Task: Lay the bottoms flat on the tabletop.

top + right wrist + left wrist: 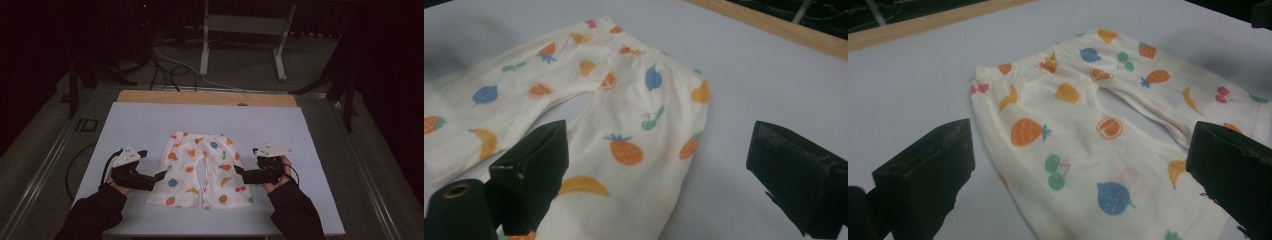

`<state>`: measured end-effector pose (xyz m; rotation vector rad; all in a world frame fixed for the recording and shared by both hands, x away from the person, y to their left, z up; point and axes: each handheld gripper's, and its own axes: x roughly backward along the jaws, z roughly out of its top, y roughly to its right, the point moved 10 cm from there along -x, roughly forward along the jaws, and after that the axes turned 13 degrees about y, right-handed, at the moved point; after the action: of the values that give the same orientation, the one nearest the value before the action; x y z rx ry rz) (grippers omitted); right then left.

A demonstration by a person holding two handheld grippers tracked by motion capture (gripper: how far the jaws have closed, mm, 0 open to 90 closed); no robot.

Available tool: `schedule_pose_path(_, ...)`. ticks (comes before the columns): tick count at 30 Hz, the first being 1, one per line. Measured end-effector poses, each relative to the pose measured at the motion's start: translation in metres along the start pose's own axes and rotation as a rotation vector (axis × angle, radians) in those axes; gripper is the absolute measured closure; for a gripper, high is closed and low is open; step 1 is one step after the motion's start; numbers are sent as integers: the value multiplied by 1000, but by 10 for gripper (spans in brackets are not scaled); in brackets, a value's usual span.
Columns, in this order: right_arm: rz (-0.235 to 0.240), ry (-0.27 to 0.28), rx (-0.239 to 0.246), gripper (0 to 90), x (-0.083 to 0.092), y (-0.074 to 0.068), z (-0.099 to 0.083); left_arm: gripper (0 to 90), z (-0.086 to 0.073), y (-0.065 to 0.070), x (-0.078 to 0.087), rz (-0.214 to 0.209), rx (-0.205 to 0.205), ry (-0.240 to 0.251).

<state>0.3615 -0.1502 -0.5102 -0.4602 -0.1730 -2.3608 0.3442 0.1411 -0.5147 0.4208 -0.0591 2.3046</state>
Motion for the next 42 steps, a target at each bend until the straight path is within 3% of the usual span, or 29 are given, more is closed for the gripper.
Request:
schedule_pose_path(13,11,6,-9,100,-35,10,23,4,21,-19,-25,15,20,-10)
schedule_pose_path(19,-4,8,-70,100,-53,20,28,4,22,-33,-40,58,40,-44)
schedule_pose_path(22,11,0,-101,100,-64,22,28,4,20,-41,-50,74,46,-68)
schedule_pose_path(24,-2,-4,-106,122,-71,24,28,5,20,-46,-57,76,62,-67)
schedule_pose_path(28,-11,-1,-128,140,-83,28,29,6,18,-55,-71,98,53,-80)
schedule_pose_path(34,-66,-34,-181,291,-101,47,22,9,18,-67,-89,129,70,-94)
schedule_pose_path(42,-89,-103,-216,422,-123,58,3,15,3,-72,-115,131,134,-190)
